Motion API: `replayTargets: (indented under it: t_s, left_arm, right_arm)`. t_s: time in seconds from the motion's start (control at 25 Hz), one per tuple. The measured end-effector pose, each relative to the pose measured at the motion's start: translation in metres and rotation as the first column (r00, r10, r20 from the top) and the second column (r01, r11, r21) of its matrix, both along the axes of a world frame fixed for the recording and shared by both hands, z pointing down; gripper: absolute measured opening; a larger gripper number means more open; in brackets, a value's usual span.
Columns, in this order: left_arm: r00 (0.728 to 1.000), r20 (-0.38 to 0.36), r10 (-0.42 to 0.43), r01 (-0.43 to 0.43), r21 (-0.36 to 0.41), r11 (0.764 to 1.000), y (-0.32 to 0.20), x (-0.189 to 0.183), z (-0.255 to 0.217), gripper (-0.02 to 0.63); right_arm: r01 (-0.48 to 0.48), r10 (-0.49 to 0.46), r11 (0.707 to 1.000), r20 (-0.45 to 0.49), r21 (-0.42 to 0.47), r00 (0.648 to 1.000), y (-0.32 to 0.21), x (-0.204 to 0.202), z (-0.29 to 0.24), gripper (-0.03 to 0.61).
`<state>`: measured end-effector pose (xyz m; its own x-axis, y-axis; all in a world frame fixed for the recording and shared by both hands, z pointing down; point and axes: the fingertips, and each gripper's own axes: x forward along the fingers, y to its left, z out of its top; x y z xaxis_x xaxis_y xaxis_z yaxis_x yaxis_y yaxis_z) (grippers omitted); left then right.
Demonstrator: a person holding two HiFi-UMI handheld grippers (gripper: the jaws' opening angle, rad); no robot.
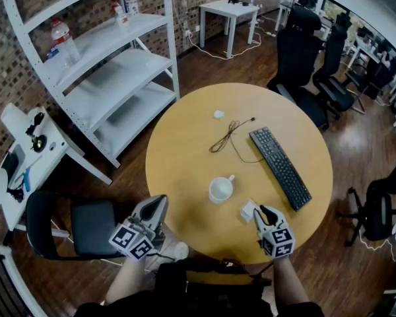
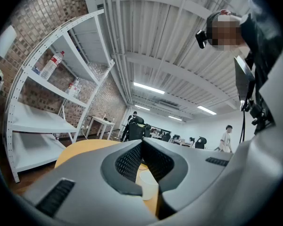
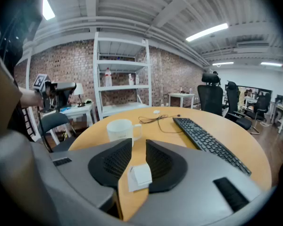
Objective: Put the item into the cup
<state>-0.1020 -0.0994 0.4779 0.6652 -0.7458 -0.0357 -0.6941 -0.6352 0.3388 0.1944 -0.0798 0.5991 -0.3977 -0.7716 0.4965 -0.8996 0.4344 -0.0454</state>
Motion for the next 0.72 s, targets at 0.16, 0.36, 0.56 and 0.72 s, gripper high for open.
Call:
replayTargets:
  t_s: [0.16,0.36,0.56,0.72]
  left_arm:
    - [1.0,0.005,-0.013,0.013,-0.018,1.0,0.001,-0.009,0.007,-0.008]
    - [0.999,0.018,-0.044,0.045,-0.051,0.998,0.006,-0.021,0.018,-0.008]
    - [0.997,0.027,-0.076,0.078,-0.085,0.993,0.008,-0.031,0.032,-0.008]
    - [0.997,0.028,-0.077,0.08,-0.107,0.991,0.009,-0.038,0.04,-0.008]
  right_arm:
    - [0.061,-0.072,0.994,-0.122,-0.09,0.99,-0.001,-0.02,0.041,0.098]
    - [0.059,-0.11,0.981,-0.281,-0.185,0.953,-0.002,-0.026,0.083,0.1]
    - [0.045,-0.133,0.971,-0.375,-0.234,0.918,-0.009,-0.032,0.107,0.133]
    - [0.007,-0.122,0.962,-0.406,-0.274,0.906,-0.007,-0.034,0.128,0.133]
